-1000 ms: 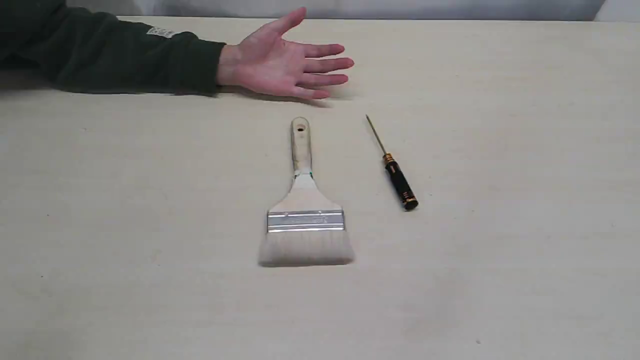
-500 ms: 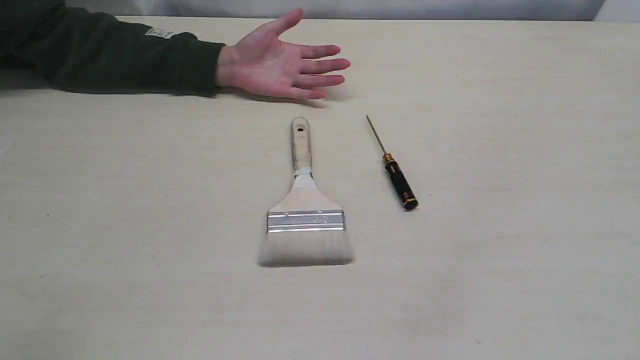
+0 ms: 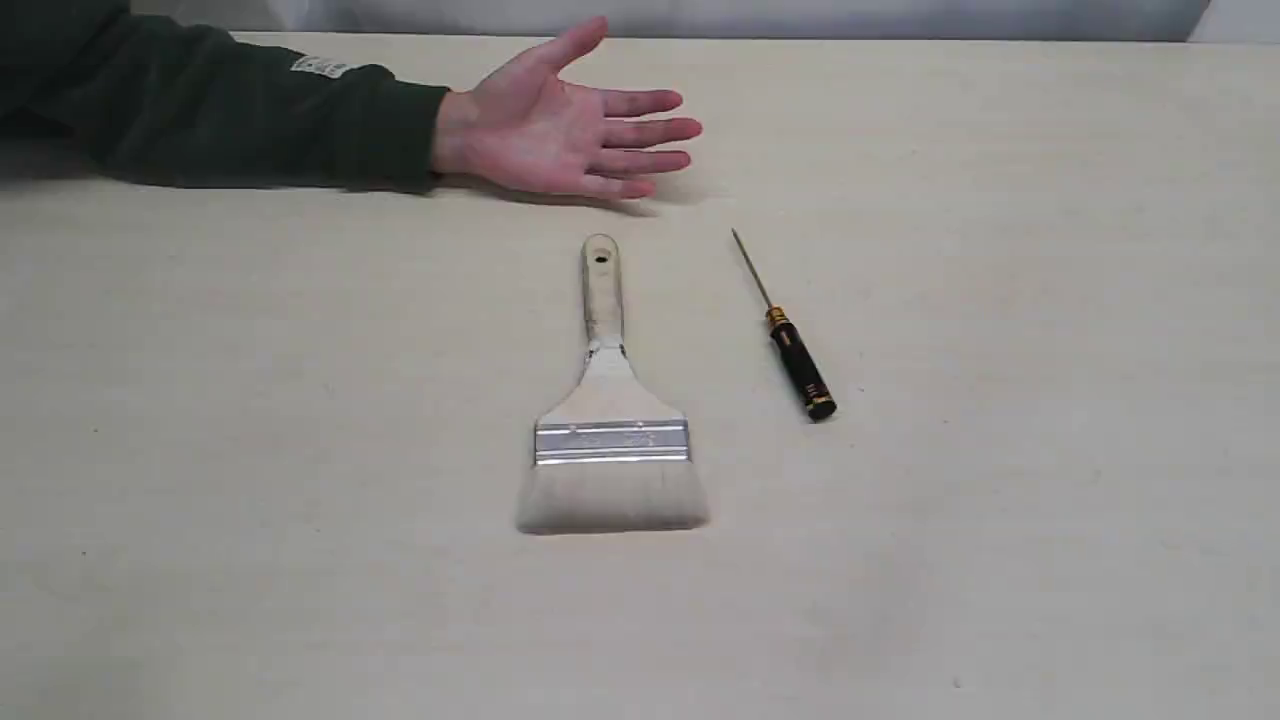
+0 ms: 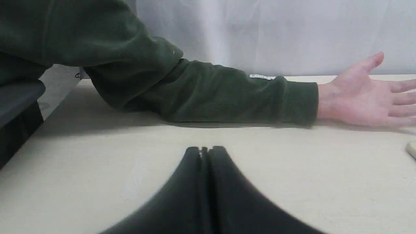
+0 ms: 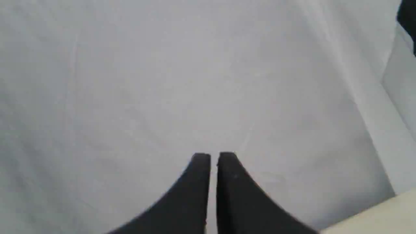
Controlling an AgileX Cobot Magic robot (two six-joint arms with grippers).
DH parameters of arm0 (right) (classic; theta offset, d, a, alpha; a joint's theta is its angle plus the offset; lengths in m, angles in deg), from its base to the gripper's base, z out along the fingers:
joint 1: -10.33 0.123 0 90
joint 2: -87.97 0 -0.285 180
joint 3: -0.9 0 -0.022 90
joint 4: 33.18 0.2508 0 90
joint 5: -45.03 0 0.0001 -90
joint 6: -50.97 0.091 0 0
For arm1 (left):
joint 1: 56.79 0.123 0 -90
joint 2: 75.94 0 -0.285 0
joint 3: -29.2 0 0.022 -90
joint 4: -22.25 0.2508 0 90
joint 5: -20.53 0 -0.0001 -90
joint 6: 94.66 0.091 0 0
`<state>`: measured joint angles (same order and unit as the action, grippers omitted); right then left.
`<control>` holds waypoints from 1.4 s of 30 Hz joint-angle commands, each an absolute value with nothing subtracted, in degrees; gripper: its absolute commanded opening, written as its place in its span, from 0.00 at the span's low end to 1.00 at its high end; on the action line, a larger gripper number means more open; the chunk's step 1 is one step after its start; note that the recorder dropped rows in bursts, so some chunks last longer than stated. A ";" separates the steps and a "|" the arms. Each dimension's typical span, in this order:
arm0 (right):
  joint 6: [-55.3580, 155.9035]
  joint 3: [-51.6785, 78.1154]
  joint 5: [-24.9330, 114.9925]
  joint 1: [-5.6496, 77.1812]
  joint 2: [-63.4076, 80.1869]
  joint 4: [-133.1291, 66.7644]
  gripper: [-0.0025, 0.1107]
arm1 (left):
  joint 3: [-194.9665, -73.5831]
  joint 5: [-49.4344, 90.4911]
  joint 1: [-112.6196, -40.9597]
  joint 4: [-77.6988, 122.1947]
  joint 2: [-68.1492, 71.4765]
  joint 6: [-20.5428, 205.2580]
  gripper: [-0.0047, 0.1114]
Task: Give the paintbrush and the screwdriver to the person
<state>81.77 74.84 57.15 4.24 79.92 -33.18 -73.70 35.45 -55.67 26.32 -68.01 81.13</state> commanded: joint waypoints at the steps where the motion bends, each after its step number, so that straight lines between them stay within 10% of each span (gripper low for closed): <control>1: 95.29 67.74 58.16 4.48 78.15 -49.13 0.06 | -73.58 34.77 -56.15 26.33 -68.15 81.01 0.04; 21: 164.78 25.02 76.46 4.48 22.81 -131.16 0.06 | -73.58 34.85 -56.15 26.06 -68.15 81.01 0.04; 42: 162.61 23.09 61.09 18.95 -4.37 -133.13 0.06 | -73.58 34.86 -56.15 26.19 -68.15 81.01 0.04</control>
